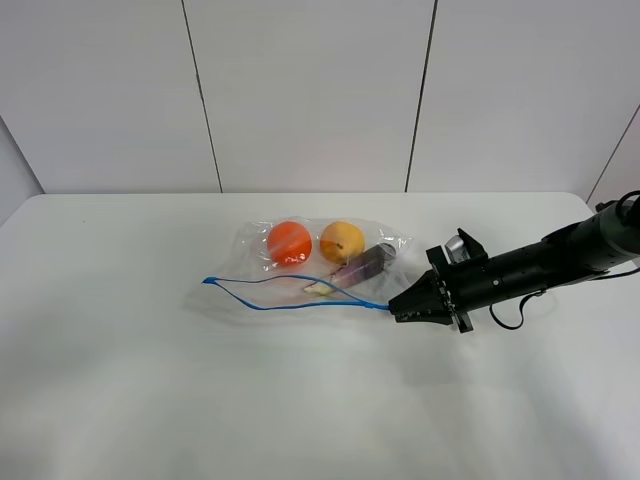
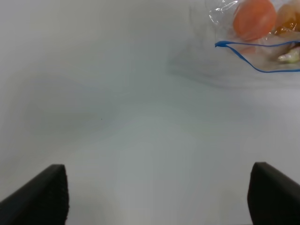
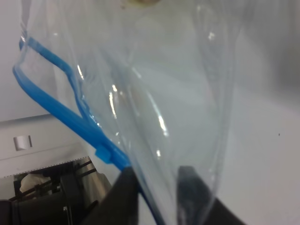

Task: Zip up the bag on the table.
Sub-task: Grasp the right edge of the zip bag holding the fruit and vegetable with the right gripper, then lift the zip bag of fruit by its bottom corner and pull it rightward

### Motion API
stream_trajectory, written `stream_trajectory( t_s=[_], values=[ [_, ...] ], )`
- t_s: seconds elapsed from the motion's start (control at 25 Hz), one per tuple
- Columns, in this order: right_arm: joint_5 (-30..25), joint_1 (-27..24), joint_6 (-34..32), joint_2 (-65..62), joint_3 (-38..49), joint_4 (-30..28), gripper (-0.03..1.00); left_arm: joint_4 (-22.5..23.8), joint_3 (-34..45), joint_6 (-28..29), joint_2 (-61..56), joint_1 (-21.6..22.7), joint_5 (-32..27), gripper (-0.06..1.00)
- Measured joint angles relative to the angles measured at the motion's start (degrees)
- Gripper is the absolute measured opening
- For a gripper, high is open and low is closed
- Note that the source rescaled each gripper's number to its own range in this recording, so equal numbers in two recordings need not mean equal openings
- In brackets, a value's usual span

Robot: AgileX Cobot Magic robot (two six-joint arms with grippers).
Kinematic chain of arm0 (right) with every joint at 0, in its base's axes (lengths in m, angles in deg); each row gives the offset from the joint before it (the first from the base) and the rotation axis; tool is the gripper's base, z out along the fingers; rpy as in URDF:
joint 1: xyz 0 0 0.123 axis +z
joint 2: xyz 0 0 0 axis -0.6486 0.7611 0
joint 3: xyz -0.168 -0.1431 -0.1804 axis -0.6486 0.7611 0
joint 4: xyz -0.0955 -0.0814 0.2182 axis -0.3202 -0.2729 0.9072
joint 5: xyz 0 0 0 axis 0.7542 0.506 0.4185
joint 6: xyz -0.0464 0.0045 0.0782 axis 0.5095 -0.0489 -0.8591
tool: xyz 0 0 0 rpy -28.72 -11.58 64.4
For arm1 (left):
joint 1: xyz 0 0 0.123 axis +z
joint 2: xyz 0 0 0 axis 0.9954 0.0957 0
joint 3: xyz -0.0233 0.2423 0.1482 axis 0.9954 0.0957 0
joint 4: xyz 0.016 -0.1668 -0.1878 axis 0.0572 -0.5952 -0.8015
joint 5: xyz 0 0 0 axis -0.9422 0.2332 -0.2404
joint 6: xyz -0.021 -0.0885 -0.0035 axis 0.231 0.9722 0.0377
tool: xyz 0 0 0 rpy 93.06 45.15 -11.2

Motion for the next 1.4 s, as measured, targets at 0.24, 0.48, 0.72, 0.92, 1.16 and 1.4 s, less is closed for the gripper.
stream_trajectory(
  t_s=[0.24, 0.48, 0.72, 0.92, 1.16, 1.4],
  values=[
    [0.0, 0.0, 0.0, 0.0, 0.0, 0.0, 0.18, 0.0, 0.0, 0.0, 0.0, 0.0, 0.0, 1.0],
    [0.0, 0.0, 0.0, 0.0, 0.0, 0.0, 0.16, 0.0, 0.0, 0.0, 0.0, 0.0, 0.0, 1.0],
    [-0.6, 0.0, 0.1, 0.0, -0.7, 0.0, 0.0, 0.0, 0.0, 0.0, 0.0, 0.0, 0.0, 1.0],
    [-3.1, 0.0, -1.6, -0.6, -3.0, 0.4, 0.0, 0.0, 0.0, 0.0, 0.0, 0.0, 0.0, 1.0],
    [-3.3, 0.1, -8.1, -4.4, -9.2, 0.8, 0.0, 0.0, 0.0, 0.0, 0.0, 0.0, 0.0, 1.0],
    [-3.3, 2.4, -12.6, -6.7, -13.9, -0.9, 0.0, 0.0, 0.0, 0.0, 0.0, 0.0, 0.0, 1.0]
  ],
)
